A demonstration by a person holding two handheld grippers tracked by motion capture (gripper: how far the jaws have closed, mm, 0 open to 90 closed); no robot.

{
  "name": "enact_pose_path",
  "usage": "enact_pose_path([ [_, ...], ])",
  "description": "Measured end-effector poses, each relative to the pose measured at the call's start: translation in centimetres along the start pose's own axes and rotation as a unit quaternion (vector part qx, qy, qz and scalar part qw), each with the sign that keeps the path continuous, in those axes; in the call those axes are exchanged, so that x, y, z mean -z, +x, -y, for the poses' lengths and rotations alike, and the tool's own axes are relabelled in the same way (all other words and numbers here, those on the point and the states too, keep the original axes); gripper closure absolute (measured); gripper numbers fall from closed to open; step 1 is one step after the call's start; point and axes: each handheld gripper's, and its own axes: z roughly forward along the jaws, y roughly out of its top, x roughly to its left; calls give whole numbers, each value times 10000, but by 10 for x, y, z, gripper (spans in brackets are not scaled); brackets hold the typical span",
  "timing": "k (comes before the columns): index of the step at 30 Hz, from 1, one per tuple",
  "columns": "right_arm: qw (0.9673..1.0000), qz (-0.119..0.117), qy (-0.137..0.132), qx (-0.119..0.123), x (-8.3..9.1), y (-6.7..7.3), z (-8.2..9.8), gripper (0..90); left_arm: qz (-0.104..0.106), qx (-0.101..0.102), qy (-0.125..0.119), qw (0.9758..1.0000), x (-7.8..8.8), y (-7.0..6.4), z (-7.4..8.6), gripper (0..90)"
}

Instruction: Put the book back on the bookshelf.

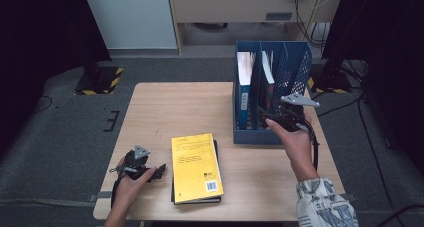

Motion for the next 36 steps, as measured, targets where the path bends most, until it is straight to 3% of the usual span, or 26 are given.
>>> enact_pose_path([
  [6,9988,-344,183,295,1,16,20,159,-1,2,2,10000,0,-1,0,0],
  [13,9969,-648,282,349,-5,30,37,152,-12,2,0,10000,1,-2,1,0],
  [21,9944,-872,322,506,-9,47,48,149,-5,-3,-2,10000,1,-2,1,0],
  [36,9903,-1167,522,542,-22,68,66,159,6,5,-10,10000,1,-3,1,0],
])
